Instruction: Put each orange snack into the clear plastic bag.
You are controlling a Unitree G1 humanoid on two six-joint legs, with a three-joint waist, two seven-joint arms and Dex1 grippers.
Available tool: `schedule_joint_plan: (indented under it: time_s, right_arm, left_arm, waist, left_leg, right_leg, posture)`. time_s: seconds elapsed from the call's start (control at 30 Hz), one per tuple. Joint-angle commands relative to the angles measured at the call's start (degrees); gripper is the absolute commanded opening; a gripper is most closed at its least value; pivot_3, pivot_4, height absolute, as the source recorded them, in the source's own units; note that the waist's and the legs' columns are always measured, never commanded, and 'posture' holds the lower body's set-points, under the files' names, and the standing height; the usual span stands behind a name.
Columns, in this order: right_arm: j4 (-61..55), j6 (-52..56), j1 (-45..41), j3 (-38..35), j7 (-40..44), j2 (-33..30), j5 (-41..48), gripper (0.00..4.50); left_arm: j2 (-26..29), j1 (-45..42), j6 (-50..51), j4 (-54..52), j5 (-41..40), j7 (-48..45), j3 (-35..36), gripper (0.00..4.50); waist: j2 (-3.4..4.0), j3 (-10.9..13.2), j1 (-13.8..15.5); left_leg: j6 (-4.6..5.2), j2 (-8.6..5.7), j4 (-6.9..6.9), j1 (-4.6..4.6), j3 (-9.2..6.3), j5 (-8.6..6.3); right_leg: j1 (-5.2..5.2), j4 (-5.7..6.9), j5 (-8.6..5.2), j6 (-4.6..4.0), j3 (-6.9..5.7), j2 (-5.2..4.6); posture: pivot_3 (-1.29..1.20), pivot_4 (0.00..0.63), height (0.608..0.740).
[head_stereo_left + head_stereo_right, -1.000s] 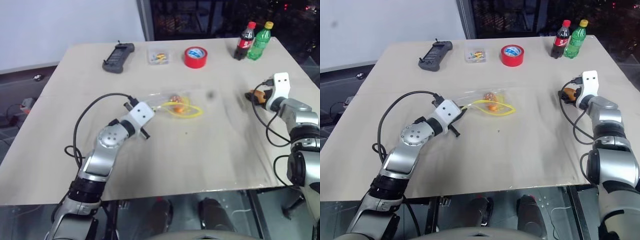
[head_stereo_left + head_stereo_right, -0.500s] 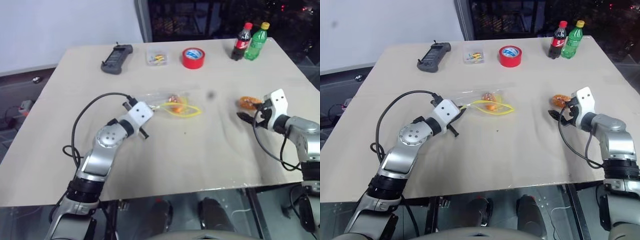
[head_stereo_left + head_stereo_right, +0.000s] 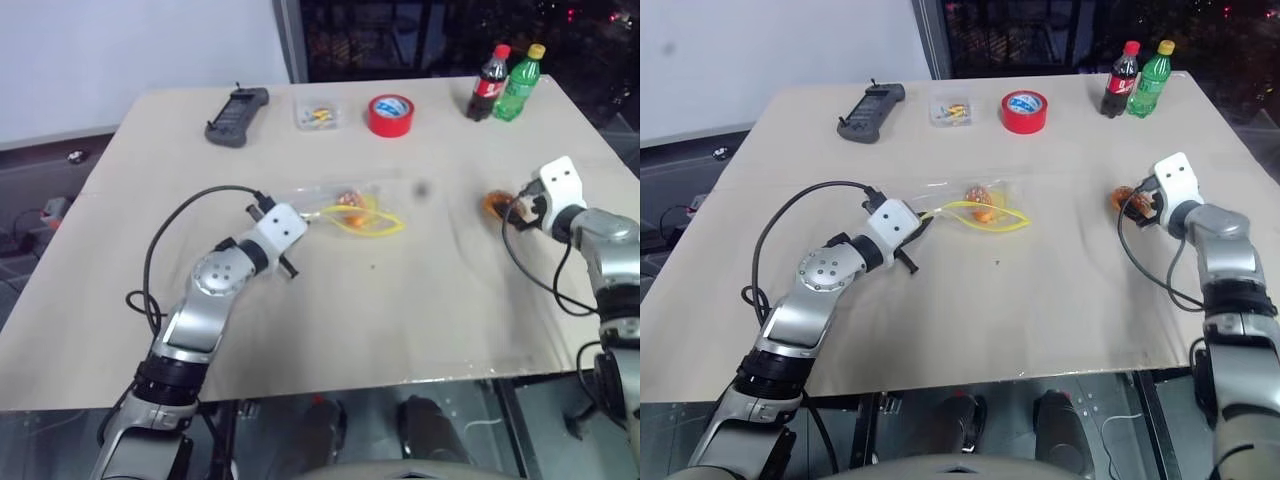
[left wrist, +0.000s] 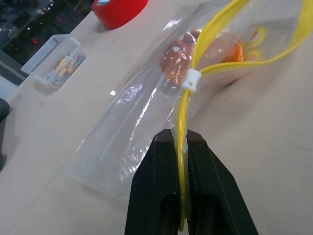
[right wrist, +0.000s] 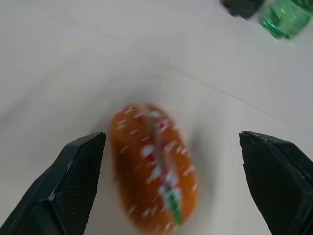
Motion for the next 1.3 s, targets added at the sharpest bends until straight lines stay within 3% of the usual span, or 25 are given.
schedule_joint_plan:
  time_s: [0.03, 0.1, 0.27, 0.33, 0.37, 0.47, 0.53, 0.63, 0.77, 0.87, 1.07, 1.3]
  right_arm:
    - [5.36, -2.05, -2.46, -1.09, 1.98, -0.45, 0.81, 4.24]
    - [7.26, -2.49, -3.01, -0.79, 3.46, -0.44, 1.06, 3.61]
    - [8.13, -2.38, -3.16, -1.12, 4.62, -0.24, 1.82, 1.17]
    - [4.99, -1.75, -1.83, -1.31, 5.89, -0.43, 2.7, 0.36]
    - [1.11, -0.43, -0.51, -1.81, 8.01, -0.48, 4.51, 0.19]
    - [-12.27, 6.69, 3.74, -2.99, 12.89, -0.58, 10.61, 0.19]
    - [-27.51, 13.86, 8.4, -2.54, 13.93, -0.06, 15.76, 0.19]
    - [-47.92, 23.28, 13.96, -0.12, 11.26, 2.75, 21.93, 0.19]
    - [-60.41, 30.12, 16.18, 4.83, 4.68, 8.63, 23.65, 0.19]
    - [-62.79, 30.86, 16.84, 9.61, 0.12, 13.44, 21.67, 0.19]
    - [-54.89, 25.2, 14.59, 17.84, -6.53, 21.03, 12.84, 0.19]
    - [-44.9, 17.67, 9.79, 20.44, -8.52, 27.47, 7.72, 0.19]
  left_arm:
    - [0.58, 0.17, -0.24, -3.16, -0.13, 0.45, 1.4, 0.0]
    - [0.58, 0.41, 0.01, -3.62, -0.18, 0.58, 1.57, 0.0]
    - [0.43, 0.6, 0.67, -4.4, -0.3, 0.84, 1.77, 0.0]
    - [0.31, 0.55, 0.85, -4.54, -0.36, 0.93, 1.73, 0.0]
    - [0.28, 0.52, 0.94, -4.63, -0.41, 0.94, 1.72, 0.0]
    - [0.27, 0.46, 1.16, -4.82, -0.56, 0.92, 1.73, 0.0]
    - [0.3, 0.51, 1.13, -4.88, -0.68, 0.87, 1.76, 0.0]
    - [0.33, 0.69, 1.07, -5.03, -0.82, 0.89, 1.73, 0.0]
    - [0.19, 1.16, 0.83, -5.65, -0.86, 0.89, 1.38, 0.0]
    - [-0.02, 2.0, 0.66, -6.72, -1.22, 0.94, 1.35, 0.0]
    - [-0.16, 5.45, 1.05, -10.49, -2.15, 0.03, 0.86, 0.0]
    - [0.59, 6.19, 0.31, -10.5, -1.89, -0.6, 0.26, 0.0]
  waist:
    - [0.0, 0.0, 0.0]
    - [0.0, 0.0, 0.0]
    - [0.0, 0.0, 0.02]
    - [0.0, 0.0, 0.0]
    - [0.0, 0.0, 0.0]
    - [0.02, 0.01, 0.03]
    - [0.04, 0.02, -0.1]
    - [0.06, 0.02, -0.33]
    - [0.06, 0.01, -0.12]
    - [0.05, 0.01, 0.32]
    - [0.06, 0.01, 0.95]
    - [0.06, 0.02, 0.71]
  left_leg:
    - [0.01, 0.0, 0.0, -0.01, 0.0, 0.0]
    - [0.02, -0.01, 0.0, -0.03, 0.01, -0.01]
    - [0.02, -0.01, 0.01, -0.02, -0.02, -0.01]
    - [0.02, -0.01, 0.02, -0.03, -0.02, -0.01]
    - [0.02, -0.01, 0.02, -0.03, -0.02, -0.01]
    - [0.02, -0.01, 0.01, -0.07, -0.05, -0.02]
    - [0.03, -0.01, 0.02, -0.11, -0.08, -0.02]
    - [0.02, 0.05, 0.0, -0.12, -0.12, -0.03]
    - [0.01, 0.1, 0.02, -0.07, -0.1, -0.04]
    - [0.01, 0.04, 0.07, -0.07, -0.11, -0.04]
    - [0.0, 0.0, 0.07, -0.07, -0.1, -0.03]
    - [0.0, 0.0, 0.05, -0.05, -0.09, -0.03]
  right_leg:
    - [0.0, -0.03, 0.0, 0.0, 0.0, -0.01]
    - [0.01, -0.06, 0.0, 0.0, 0.0, -0.01]
    - [0.02, -0.04, 0.0, 0.0, -0.03, 0.0]
    - [0.02, -0.04, 0.0, 0.0, -0.03, -0.01]
    - [0.02, -0.04, 0.0, 0.0, -0.03, -0.01]
    - [0.0, -0.05, 0.0, 0.0, -0.04, -0.03]
    - [-0.02, -0.05, 0.0, 0.0, -0.06, -0.05]
    - [-0.07, -0.05, 0.0, 0.0, -0.04, -0.1]
    - [-0.06, 0.03, 0.0, 0.0, -0.04, -0.07]
    - [-0.03, 0.02, 0.0, 0.01, -0.07, -0.06]
    - [-0.08, 0.05, 0.0, 0.0, -0.07, -0.01]
    - [-0.09, 0.07, 0.0, 0.0, -0.06, 0.07]
  posture:
    - [0.0, 0.15, 0.74]
    - [0.0, 0.15, 0.74]
    - [0.0, 0.15, 0.74]
    - [0.0, 0.15, 0.74]
    - [0.0, 0.15, 0.74]
    - [0.0, 0.15, 0.74]
    - [0.0, 0.15, 0.74]
    - [0.0, 0.15, 0.74]
    - [0.0, 0.15, 0.74]
    - [0.0, 0.15, 0.74]
    - [0.0, 0.15, 0.74]
    - [0.0, 0.15, 0.74]
